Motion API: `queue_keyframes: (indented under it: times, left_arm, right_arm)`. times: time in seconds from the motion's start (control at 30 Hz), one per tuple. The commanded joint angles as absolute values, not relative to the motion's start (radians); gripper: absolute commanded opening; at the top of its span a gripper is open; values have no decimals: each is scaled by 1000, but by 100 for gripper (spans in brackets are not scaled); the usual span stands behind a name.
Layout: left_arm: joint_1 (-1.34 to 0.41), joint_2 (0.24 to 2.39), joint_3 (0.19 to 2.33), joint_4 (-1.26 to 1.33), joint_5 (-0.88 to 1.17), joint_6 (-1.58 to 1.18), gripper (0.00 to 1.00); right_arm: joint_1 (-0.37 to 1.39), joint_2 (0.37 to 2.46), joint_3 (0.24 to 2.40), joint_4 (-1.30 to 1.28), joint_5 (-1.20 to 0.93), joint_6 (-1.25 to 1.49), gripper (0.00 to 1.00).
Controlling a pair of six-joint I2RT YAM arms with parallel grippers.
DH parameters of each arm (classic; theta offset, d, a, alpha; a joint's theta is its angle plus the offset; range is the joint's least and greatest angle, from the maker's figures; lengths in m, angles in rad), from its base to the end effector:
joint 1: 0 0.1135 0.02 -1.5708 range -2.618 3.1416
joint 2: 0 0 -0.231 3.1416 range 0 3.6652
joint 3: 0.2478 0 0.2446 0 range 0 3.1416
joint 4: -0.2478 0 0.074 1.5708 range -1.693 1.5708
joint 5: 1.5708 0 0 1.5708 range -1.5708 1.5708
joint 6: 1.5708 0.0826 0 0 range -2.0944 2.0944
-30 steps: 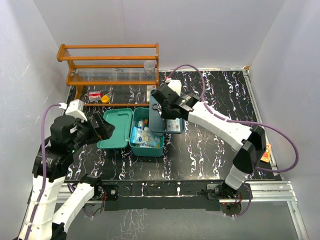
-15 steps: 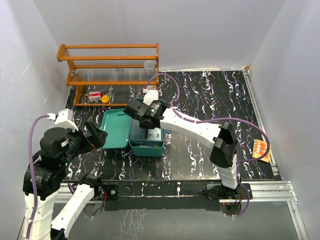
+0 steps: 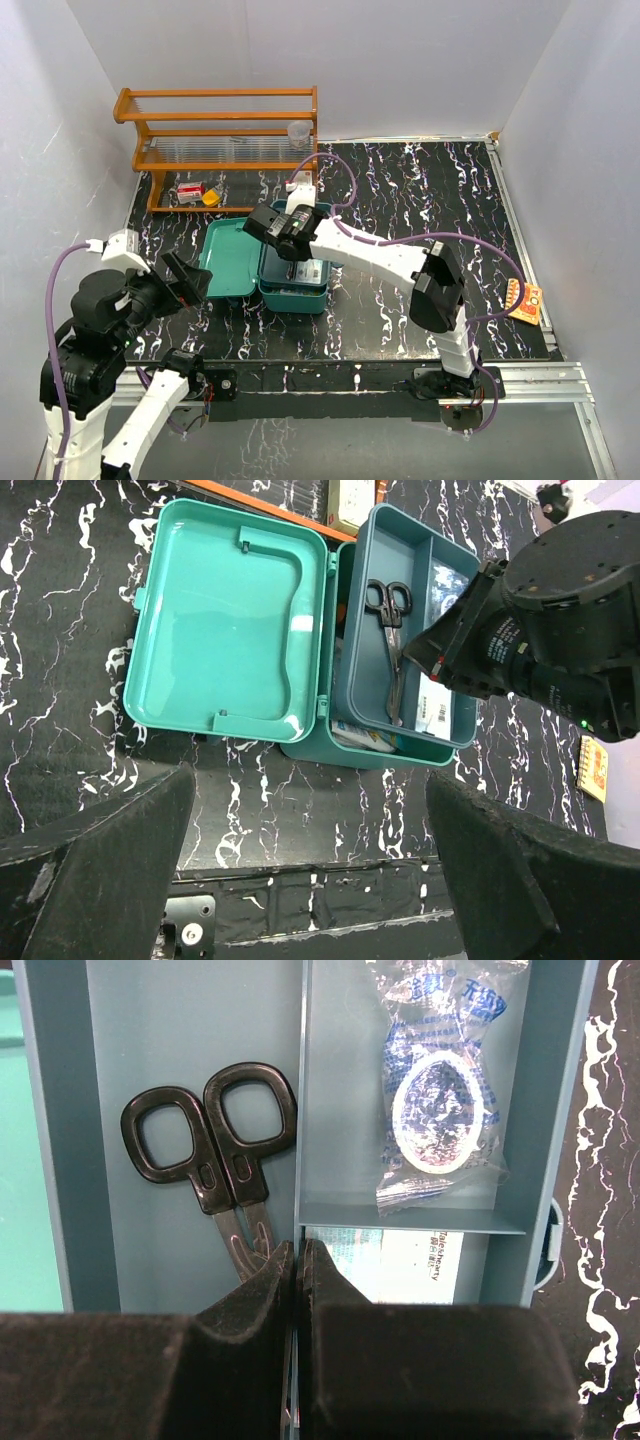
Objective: Organize the medicine kit
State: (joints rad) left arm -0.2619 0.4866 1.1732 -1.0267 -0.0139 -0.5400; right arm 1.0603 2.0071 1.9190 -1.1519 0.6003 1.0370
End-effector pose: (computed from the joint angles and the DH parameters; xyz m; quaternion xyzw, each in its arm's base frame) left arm 0.1054 -0.0271 0.3660 -0.1171 0.8081 -0.2201 0.5337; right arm 0.2387 0.3308 0.2273 0.0377 0.9428 -0.0091 0.3312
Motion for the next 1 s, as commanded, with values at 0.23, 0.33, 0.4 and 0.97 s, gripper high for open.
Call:
queue_keyframes:
  times: [0.23,0.33,0.4,0.97]
  left_arm:
    - [-262,491,1208,-1063,-12,-525,99]
    - [-263,497,1217,-1060,-14,-520,99]
    - [-263,493,1212,-1055,-10,-521,99]
    - [-264,494,1175,-1033,-5,-526,99]
  right_arm:
    - [1086,2035,1963,-1151,608,1030,0]
    - [1086,2028,1938,-1143,595,1032,0]
    - [1086,2033,1932,-1147,592,1031,0]
    - [1086,2029,1978,-1191,510,961,0]
